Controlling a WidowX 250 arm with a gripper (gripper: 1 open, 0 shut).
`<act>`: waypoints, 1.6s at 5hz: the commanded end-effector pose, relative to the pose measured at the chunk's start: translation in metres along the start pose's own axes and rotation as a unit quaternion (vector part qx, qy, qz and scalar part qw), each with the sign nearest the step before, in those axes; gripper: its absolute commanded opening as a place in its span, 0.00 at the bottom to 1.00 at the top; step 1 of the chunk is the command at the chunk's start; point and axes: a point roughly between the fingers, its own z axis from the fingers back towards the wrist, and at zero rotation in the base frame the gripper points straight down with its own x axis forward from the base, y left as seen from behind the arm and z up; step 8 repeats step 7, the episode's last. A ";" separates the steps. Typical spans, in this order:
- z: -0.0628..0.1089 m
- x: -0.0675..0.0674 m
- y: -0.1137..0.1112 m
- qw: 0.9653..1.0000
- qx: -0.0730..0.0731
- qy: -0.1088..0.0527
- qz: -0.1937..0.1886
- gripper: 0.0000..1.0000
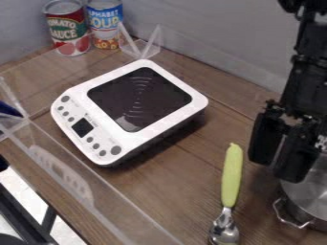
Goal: Remove silver pot from the white and black stove top and place it on the table
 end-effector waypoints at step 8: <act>0.019 -0.017 -0.005 0.994 0.068 0.004 -0.084 1.00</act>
